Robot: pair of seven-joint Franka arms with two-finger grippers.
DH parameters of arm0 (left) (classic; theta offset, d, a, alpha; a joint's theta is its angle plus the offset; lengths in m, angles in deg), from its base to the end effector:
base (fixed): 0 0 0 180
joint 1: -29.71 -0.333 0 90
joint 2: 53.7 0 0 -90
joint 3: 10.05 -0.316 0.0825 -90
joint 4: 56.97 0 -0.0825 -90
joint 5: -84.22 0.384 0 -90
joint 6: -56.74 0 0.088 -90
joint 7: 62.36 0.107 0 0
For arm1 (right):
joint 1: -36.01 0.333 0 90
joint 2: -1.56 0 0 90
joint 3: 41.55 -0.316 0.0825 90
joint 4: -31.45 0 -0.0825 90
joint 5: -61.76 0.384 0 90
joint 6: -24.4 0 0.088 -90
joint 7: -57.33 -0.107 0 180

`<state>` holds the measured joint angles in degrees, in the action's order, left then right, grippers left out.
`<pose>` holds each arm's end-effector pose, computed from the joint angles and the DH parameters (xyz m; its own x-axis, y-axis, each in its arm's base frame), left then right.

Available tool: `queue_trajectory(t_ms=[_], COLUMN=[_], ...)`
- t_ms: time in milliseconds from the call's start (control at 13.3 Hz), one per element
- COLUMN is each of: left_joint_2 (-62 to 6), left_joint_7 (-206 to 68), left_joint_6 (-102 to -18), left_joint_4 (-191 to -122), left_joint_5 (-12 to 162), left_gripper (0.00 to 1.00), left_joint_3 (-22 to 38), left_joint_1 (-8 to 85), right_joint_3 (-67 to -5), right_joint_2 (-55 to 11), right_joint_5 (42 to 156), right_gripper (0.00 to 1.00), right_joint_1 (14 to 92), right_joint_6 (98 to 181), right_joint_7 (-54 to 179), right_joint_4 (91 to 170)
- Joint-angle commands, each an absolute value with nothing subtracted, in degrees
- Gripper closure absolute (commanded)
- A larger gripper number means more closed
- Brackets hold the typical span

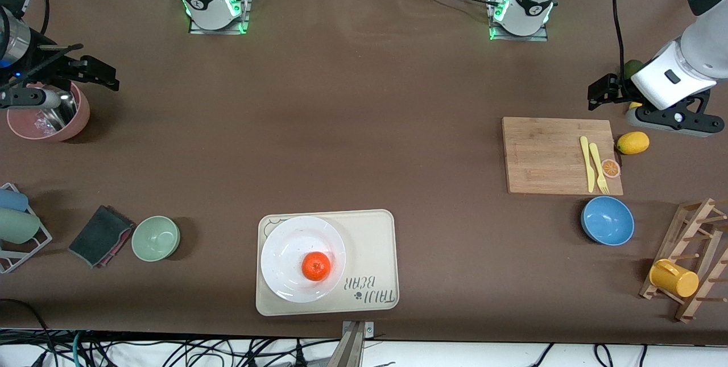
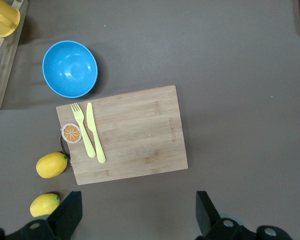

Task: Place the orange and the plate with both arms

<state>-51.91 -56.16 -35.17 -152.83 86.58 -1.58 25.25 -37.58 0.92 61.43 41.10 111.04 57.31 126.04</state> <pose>0.5597 -0.0338 0.5619 0.9785 -0.1785 -0.1030 -0.1820 -0.9830 -0.0252 0.5469 0.0102 0.5763 0.9886 0.0185 -0.1493 0.0197 -0.9998 0.0066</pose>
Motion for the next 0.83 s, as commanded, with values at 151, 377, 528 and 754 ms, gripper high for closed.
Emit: queue_trajectory(t_ms=[151, 377, 528, 754], left_joint_2=[-52.5, -52.5, -52.5, -52.5], left_joint_7=[-55.3, -55.3, -55.3, -55.3], left_joint_6=[-34.5, -34.5, -34.5, -34.5], left_joint_4=[-152.4, -152.4, -152.4, -152.4], left_joint_5=[85.6, 85.7, 85.7, 85.7], left_gripper=[0.00, 0.00, 0.00, 0.00], left_joint_3=[-1.3, -1.3, -1.3, -1.3], left_joint_1=[25.1, 25.0, 25.0, 25.1], right_joint_3=[-37.2, -37.2, -37.2, -37.2], right_joint_2=[-0.8, -0.9, -1.0, -1.1], right_joint_5=[60.7, 61.0, 61.1, 61.1], right_gripper=[0.00, 0.00, 0.00, 0.00], right_joint_1=[40.8, 40.7, 40.8, 40.8], right_joint_6=[112.1, 113.6, 114.0, 113.7], right_joint_7=[57.2, 56.4, 56.2, 56.2], right_joint_4=[125.1, 125.0, 125.0, 124.4])
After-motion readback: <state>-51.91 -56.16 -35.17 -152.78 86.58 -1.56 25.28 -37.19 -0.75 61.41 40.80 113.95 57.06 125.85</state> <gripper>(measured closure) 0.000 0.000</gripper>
